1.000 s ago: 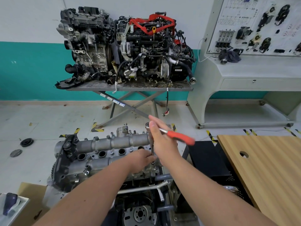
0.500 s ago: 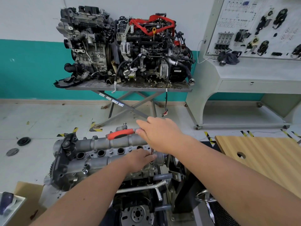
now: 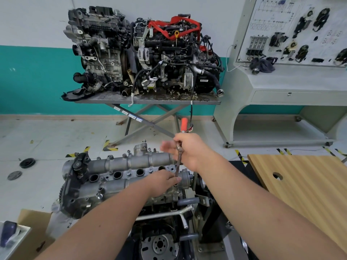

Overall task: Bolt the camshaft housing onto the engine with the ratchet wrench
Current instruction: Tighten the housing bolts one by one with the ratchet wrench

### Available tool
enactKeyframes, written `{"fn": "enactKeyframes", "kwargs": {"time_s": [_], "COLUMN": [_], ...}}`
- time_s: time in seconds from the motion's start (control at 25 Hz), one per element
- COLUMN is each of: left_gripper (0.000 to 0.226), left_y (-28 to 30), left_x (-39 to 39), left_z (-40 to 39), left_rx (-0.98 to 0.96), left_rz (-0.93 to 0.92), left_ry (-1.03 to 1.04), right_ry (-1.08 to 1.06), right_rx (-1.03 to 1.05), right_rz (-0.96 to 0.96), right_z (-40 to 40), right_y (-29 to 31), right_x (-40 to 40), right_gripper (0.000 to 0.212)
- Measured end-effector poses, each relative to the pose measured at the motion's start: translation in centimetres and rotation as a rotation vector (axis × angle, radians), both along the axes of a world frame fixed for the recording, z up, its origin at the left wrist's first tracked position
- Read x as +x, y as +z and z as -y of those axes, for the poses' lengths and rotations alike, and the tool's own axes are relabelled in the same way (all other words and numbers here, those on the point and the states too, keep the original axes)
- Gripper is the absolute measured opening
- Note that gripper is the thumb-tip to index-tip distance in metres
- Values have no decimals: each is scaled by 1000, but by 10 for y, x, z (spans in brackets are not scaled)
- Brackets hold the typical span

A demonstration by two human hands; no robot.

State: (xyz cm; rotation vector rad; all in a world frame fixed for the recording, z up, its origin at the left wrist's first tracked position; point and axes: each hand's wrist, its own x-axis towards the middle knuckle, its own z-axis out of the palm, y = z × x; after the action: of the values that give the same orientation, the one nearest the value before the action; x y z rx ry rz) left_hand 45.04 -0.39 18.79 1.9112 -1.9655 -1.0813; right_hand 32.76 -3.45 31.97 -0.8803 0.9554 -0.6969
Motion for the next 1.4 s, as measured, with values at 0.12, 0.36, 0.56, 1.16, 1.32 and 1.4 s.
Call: {"fn": "enactKeyframes", "kwargs": {"time_s": [0.12, 0.36, 0.56, 1.16, 1.32, 1.4], "left_gripper": [49, 49, 41, 57, 72, 81], "left_y": [-1, -1, -2, 5, 11, 11], "left_x": [0, 1, 1, -3, -3, -4], "left_z": [1, 1, 2, -2, -1, 0], "left_rx": [-21, -21, -15, 73, 89, 84], "left_rz": [13, 11, 3, -19, 4, 20], "left_ry": [-11, -16, 19, 100, 86, 72], "right_ry": [-143, -223, -211, 681, 670, 476], "right_rx": [134, -270, -773, -1580, -1218, -635], "right_rz": [384, 248, -117, -1253, -1124, -713], "right_z": [-5, -16, -25, 15, 27, 26], "right_y": [-16, -43, -60, -3, 8, 7], "right_x": [1, 7, 1, -7, 2, 0], "right_gripper": [13, 13, 26, 47, 31, 22]}}
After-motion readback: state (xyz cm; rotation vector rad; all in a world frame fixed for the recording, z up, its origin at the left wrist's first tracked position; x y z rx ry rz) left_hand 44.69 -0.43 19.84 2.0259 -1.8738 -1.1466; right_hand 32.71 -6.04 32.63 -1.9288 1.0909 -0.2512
